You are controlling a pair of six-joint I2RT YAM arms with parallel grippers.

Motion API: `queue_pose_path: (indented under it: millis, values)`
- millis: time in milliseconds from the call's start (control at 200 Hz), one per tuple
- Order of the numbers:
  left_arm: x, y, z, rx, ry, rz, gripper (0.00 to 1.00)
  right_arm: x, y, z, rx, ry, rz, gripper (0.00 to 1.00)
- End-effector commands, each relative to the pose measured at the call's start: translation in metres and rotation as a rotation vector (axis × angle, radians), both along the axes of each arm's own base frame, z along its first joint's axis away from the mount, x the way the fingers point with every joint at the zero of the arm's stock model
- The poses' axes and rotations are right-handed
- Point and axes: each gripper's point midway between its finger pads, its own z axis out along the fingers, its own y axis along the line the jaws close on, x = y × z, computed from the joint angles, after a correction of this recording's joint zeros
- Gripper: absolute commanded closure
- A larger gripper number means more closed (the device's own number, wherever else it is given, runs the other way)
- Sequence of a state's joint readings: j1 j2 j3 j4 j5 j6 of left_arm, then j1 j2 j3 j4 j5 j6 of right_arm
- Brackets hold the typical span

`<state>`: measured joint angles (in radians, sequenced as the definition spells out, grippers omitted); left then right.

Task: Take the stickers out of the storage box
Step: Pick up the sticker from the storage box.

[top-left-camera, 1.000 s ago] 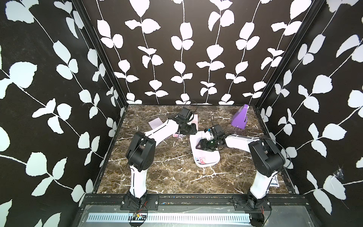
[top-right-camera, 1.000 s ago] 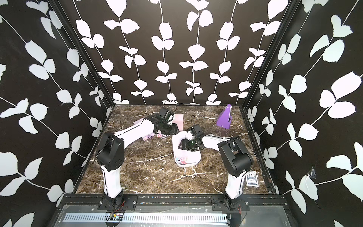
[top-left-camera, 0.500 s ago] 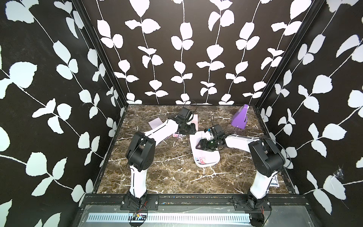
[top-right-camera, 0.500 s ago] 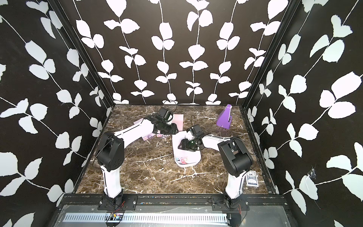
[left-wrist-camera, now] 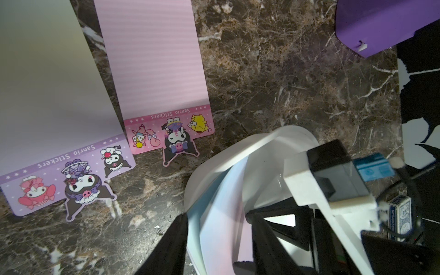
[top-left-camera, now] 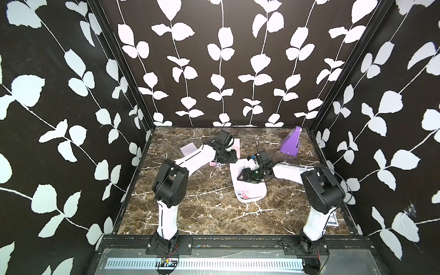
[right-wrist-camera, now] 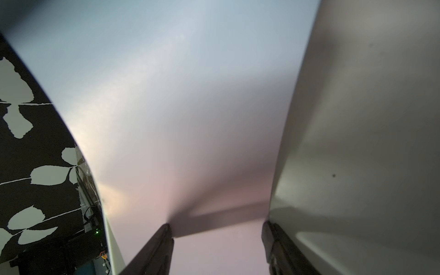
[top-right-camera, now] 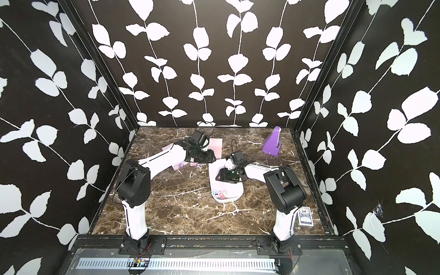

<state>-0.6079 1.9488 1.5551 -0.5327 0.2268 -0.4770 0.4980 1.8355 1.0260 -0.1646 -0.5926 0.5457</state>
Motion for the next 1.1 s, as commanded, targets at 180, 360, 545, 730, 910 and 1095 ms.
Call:
queue_pose_path:
  millis: [180, 360, 545, 730, 910, 1095]
  values:
    - [-0.004, 0.008, 0.007, -0.001, 0.001, 0.005, 0.53, -0.026, -0.013, -0.037, -0.103, 0.117, 0.009, 0.36]
    - [-0.005, 0.001, -0.001, -0.034, 0.029, 0.005, 0.53, -0.026, -0.013, -0.037, -0.103, 0.117, 0.009, 0.36]
    - [-0.007, -0.001, -0.004, -0.044, 0.042, 0.005, 0.54, -0.026, -0.013, -0.038, -0.104, 0.121, 0.009, 0.36]
    - [-0.008, -0.003, -0.003, -0.056, 0.045, 0.006, 0.57, -0.025, -0.013, -0.038, -0.104, 0.122, 0.008, 0.36]
    - [-0.011, -0.005, -0.008, -0.059, 0.055, 0.004, 0.63, -0.025, -0.012, -0.037, -0.102, 0.120, 0.007, 0.36]
    - [-0.014, -0.008, -0.009, -0.079, 0.063, -0.006, 0.87, -0.027, -0.014, -0.036, -0.106, 0.118, 0.010, 0.36]
